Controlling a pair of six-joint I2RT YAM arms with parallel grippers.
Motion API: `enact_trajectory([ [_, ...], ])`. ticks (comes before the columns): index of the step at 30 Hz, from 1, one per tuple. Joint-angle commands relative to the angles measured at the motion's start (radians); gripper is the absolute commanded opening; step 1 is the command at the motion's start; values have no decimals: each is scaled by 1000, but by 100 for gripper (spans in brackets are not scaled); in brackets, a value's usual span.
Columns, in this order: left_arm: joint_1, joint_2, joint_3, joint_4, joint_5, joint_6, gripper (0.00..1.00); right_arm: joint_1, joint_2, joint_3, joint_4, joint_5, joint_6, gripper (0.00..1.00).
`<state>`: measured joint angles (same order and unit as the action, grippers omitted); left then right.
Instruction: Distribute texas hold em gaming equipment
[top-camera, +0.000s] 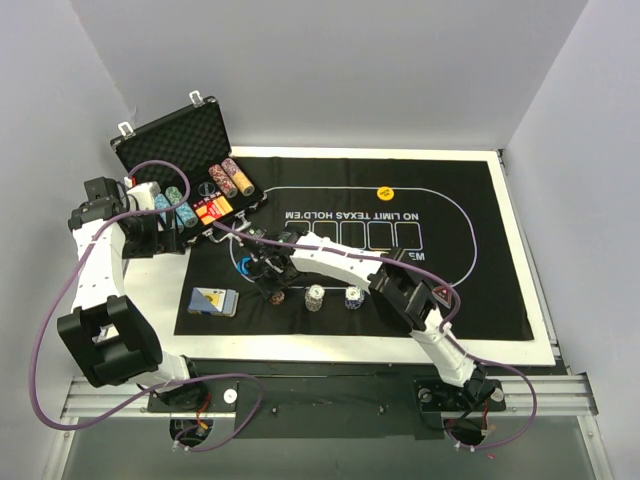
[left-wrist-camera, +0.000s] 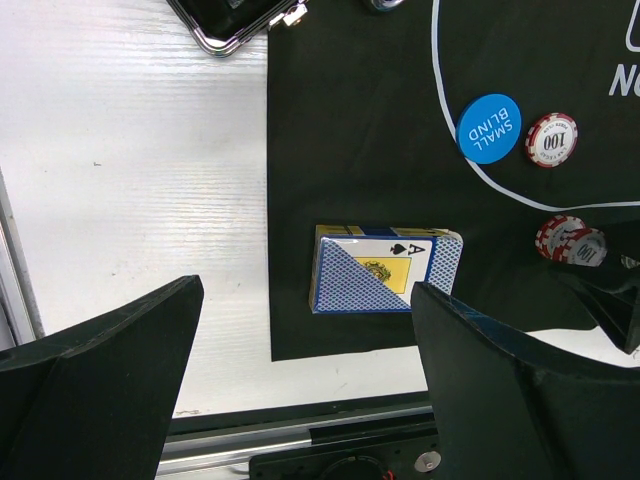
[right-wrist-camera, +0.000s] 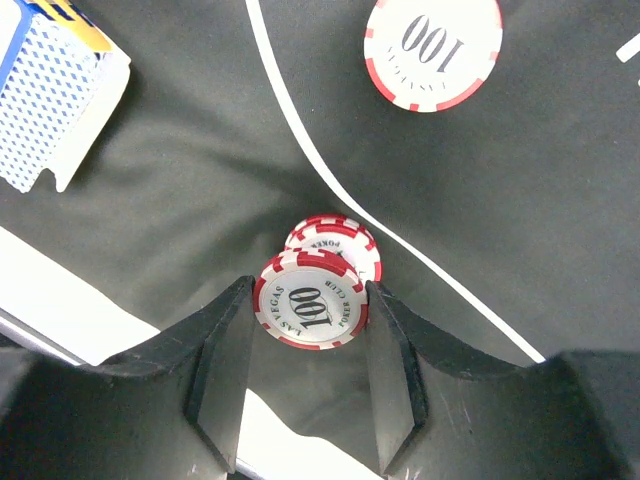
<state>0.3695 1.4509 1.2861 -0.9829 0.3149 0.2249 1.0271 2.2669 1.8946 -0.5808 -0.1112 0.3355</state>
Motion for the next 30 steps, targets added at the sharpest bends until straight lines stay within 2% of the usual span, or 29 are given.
enact_trajectory([
  [1, 8, -4, 21, 21, 21, 11, 97, -5, 23, 40, -31, -16, 3, 36],
  [30, 8, -15, 5, 26, 26, 11, 97, -13, -4, 12, -22, 12, -1, 39],
])
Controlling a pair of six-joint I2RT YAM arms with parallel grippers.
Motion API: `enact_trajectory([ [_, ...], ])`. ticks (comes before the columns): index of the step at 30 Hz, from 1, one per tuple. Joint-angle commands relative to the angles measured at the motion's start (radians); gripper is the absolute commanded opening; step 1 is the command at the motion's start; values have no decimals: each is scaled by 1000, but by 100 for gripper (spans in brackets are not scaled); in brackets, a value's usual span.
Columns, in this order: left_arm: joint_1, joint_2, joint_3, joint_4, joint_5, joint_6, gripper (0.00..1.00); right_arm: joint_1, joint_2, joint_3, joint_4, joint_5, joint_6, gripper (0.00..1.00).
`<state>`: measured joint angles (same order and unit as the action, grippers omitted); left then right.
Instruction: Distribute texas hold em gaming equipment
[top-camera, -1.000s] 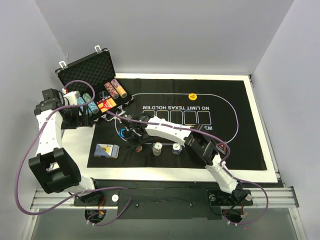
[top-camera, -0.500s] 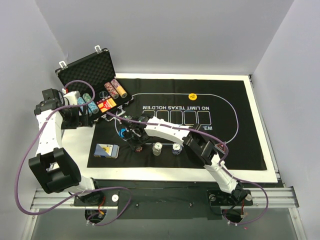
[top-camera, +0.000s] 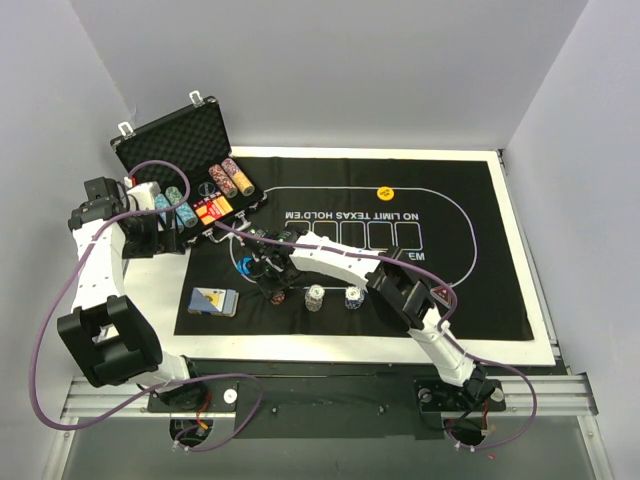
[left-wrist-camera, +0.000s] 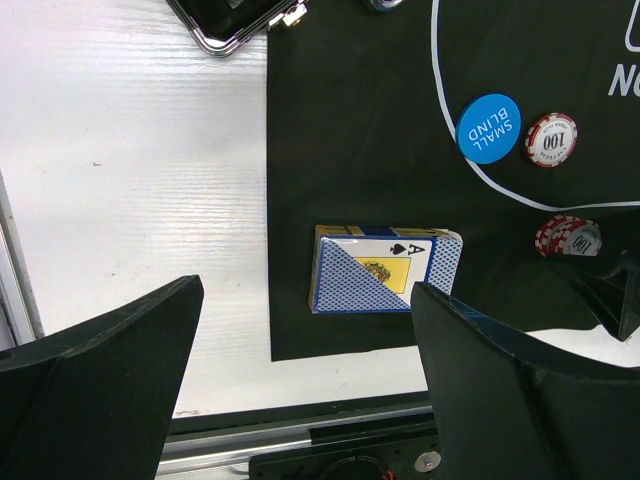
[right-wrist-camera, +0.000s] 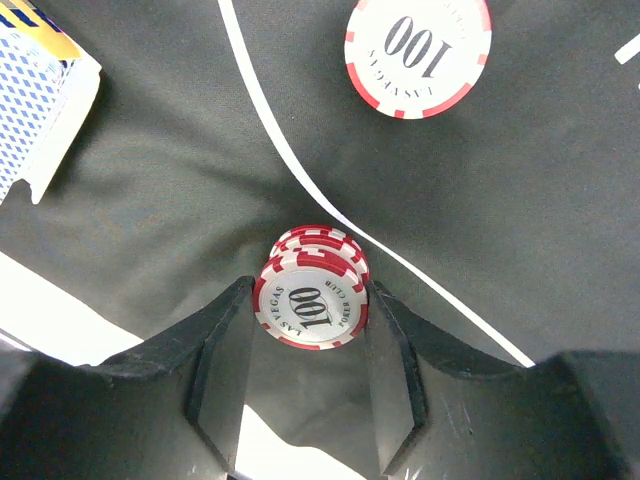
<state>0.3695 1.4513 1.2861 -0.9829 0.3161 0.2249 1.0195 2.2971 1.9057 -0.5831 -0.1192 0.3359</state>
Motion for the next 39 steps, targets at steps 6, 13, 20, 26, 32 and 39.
enact_trajectory([
  [6, 8, -16, 4, 24, 21, 13, 97, -4, -30, 3, -21, 18, -3, 42],
  [13, 8, -14, 7, 26, 25, 13, 97, -7, -41, 7, -20, 27, 0, 36],
  [20, 9, -17, 10, 24, 20, 13, 97, -13, -51, 6, -21, 29, 3, 24],
  [26, 9, -12, 19, 21, 17, 13, 97, -106, -114, -2, -8, -14, 51, 8],
  [32, 9, -6, 25, 18, 14, 13, 97, -269, -175, 9, -4, -17, 51, 6],
  [39, 8, 4, 30, 18, 6, 14, 97, -537, -222, 3, -14, 27, 63, 5],
])
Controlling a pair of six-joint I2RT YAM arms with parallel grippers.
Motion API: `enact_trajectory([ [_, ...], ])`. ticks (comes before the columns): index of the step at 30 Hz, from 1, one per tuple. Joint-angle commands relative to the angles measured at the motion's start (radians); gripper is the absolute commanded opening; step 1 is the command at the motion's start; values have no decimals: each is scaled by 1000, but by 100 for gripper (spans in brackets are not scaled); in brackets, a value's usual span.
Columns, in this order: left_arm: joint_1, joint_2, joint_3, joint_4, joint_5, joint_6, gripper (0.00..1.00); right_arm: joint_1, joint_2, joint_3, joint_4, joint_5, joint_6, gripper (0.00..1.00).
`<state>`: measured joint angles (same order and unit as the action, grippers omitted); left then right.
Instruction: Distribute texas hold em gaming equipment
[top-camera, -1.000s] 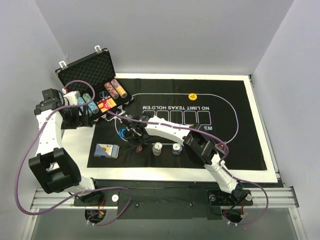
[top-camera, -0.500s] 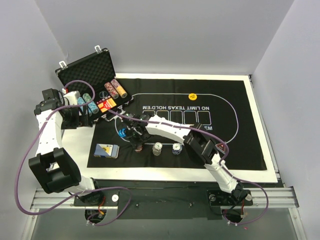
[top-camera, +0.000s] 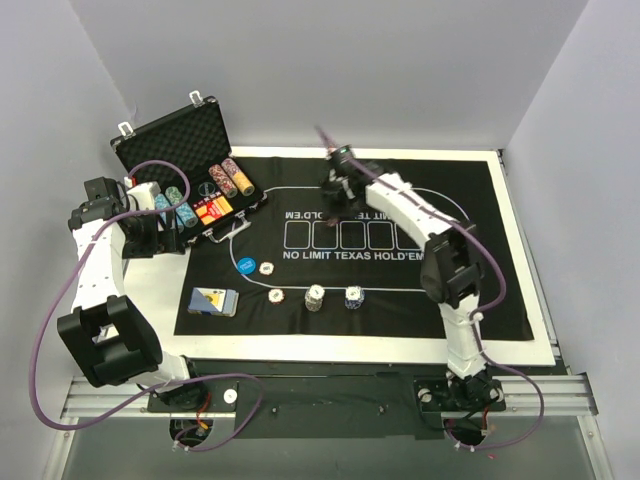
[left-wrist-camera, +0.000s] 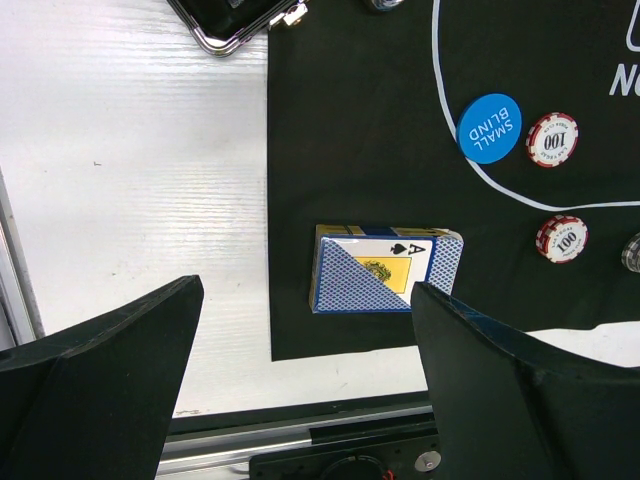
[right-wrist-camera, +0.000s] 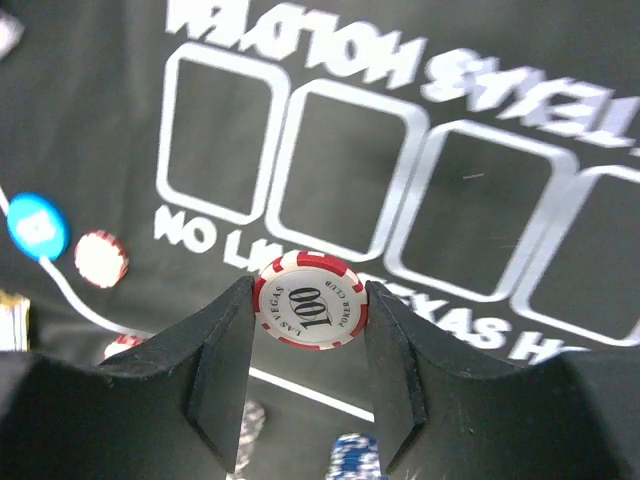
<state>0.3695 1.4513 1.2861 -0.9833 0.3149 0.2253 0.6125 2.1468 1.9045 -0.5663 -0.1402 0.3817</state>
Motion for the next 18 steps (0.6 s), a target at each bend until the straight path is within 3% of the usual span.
enact_trajectory([
  [1, 8, 6, 33, 17, 6, 16, 97, -158, -68, 7, -33, 82, 16, 5],
  [8, 9, 20, 35, 18, -7, 22, 97, -393, -9, 48, -43, 215, 57, 8],
  [18, 8, 26, 35, 15, -8, 17, 97, -494, 137, 156, -67, 258, 66, 16],
])
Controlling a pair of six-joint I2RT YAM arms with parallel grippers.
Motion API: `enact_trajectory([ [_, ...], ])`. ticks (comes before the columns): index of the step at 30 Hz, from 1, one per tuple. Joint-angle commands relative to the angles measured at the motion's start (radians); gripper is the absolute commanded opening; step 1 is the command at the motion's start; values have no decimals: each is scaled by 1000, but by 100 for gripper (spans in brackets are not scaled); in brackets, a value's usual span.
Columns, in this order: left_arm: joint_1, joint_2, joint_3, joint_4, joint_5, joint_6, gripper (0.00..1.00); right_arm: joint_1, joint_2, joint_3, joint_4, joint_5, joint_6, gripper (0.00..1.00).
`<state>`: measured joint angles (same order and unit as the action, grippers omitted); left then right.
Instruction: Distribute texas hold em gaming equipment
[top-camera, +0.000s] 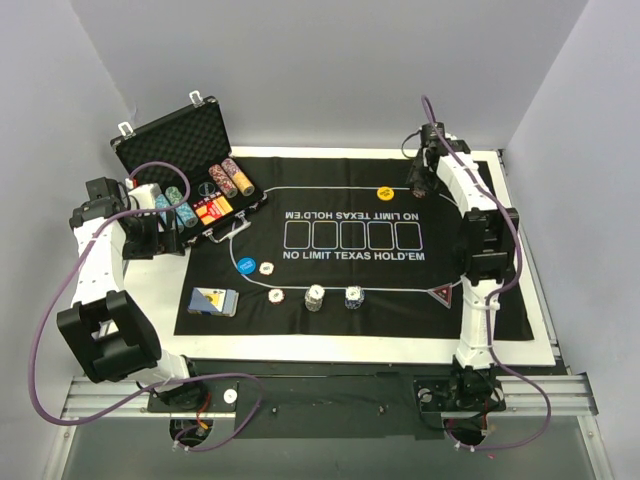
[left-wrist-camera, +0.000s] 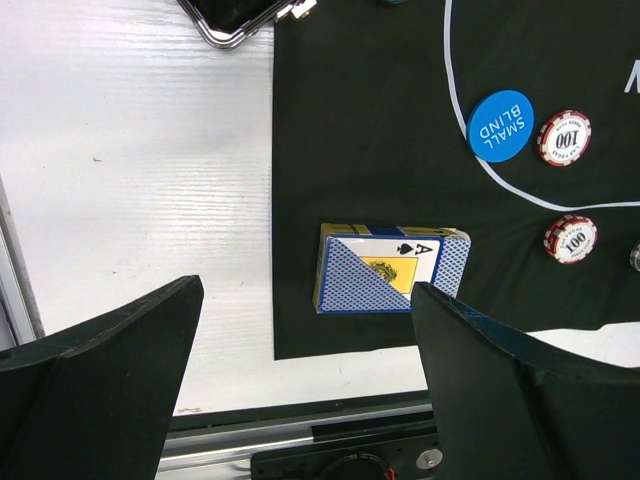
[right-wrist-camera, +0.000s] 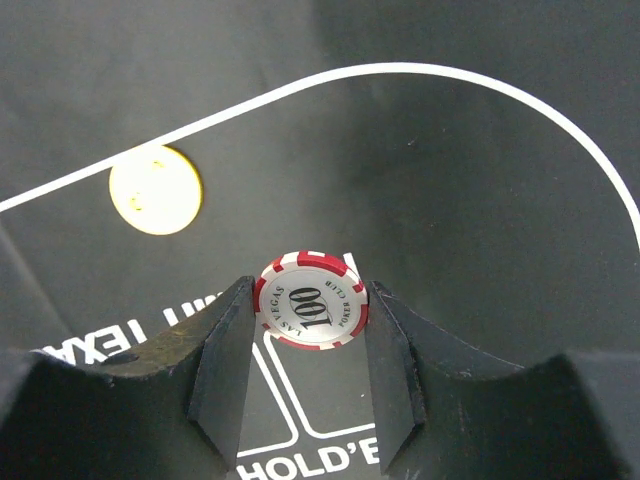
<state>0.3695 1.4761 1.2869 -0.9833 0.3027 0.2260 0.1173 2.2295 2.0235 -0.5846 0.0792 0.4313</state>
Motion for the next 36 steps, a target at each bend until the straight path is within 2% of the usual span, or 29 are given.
enact_trajectory([
  [1, 8, 0, 32, 15, 4, 16, 97, 1, 62, 40, -50, 37, 17, 17],
  [8, 8, -3, 26, 15, -1, 15, 97, 1, 130, 55, -54, 25, 21, 20],
  [12, 6, -8, 17, 17, -4, 16, 97, 1, 147, 84, -55, 10, 24, 28],
  [13, 9, -10, 15, 17, -7, 18, 97, 1, 151, 92, -57, 8, 26, 37],
  [14, 8, -11, 12, 15, -7, 18, 97, 1, 151, 93, -55, 5, 29, 41],
  [15, 8, -13, 11, 17, -7, 19, 97, 1, 150, 96, -57, 2, 33, 51],
  [18, 8, -16, 8, 15, -5, 19, 97, 5, 137, 92, -57, 5, 34, 68],
  [22, 8, -20, 9, 15, -2, 21, 97, 27, 87, 58, -58, 30, 20, 80],
  [25, 8, -33, 8, 15, 1, 22, 97, 65, -3, -11, -58, 66, -5, 81],
  [30, 8, -46, -6, 15, 10, 22, 97, 272, -207, -164, -40, 122, -45, 81],
  [33, 8, -51, -17, 18, 13, 19, 97, 472, -267, -209, -34, 131, -74, 82],
  [36, 8, -51, -21, 21, 21, 13, 97, 614, -269, -210, -43, 78, -101, 84],
])
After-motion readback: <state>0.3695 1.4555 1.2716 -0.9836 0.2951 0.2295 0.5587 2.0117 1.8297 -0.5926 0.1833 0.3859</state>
